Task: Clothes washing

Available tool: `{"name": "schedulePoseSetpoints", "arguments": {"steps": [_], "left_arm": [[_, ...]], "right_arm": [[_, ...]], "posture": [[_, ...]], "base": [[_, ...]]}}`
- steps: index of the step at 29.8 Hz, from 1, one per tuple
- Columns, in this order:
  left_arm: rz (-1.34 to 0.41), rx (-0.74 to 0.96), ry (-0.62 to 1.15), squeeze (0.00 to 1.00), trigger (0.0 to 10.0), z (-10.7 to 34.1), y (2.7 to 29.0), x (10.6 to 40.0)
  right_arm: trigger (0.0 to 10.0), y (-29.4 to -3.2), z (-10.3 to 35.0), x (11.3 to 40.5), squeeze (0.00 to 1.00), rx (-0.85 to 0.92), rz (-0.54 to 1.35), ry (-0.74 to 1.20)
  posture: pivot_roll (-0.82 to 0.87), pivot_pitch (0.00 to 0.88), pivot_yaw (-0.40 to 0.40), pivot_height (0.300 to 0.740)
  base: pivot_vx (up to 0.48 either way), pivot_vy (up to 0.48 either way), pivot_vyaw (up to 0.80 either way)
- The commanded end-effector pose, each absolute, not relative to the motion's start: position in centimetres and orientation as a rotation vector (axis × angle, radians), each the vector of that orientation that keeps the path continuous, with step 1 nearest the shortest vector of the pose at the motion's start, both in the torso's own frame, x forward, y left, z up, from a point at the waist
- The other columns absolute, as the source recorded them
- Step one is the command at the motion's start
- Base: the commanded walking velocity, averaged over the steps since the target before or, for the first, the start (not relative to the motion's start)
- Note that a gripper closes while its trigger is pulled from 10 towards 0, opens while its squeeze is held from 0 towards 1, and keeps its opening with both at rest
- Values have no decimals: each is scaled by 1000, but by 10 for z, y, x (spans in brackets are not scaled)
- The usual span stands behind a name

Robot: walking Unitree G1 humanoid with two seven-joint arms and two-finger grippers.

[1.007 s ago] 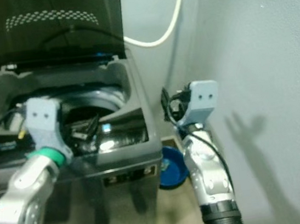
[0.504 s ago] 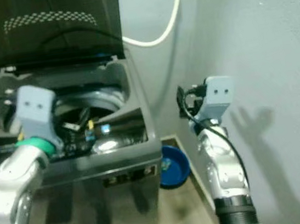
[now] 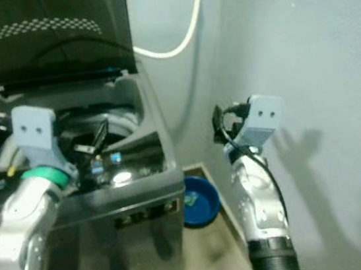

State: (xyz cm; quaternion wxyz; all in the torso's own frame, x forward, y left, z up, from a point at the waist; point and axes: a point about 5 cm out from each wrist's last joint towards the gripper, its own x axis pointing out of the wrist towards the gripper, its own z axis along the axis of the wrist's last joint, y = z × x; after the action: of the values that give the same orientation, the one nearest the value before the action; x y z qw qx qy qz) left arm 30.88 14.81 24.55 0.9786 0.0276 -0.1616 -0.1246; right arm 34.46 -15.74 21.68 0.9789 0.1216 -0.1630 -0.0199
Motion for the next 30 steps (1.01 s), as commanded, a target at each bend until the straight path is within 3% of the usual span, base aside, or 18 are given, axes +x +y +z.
{"name": "schedulePoseSetpoints", "arguments": {"steps": [1,11,20,30], "left_arm": [[-249,50,-343,0,10000,245,150,306],[-182,62,-373,0,10000,247,159,307],[-144,64,-353,0,10000,245,167,306],[-97,119,-369,0,10000,246,176,303]], "right_arm": [[10000,-154,215,345,0,261,-26,-323],[10000,-143,220,339,0,320,-19,-402],[10000,-143,212,336,0,429,-4,-351],[10000,-139,204,340,0,321,-31,-326]], "posture": [[21,0,5,740],[50,0,-17,740],[67,0,-21,740],[89,0,-19,740]], "base": [[0,0,0],[0,0,0],[0,0,0],[0,0,0]]}}
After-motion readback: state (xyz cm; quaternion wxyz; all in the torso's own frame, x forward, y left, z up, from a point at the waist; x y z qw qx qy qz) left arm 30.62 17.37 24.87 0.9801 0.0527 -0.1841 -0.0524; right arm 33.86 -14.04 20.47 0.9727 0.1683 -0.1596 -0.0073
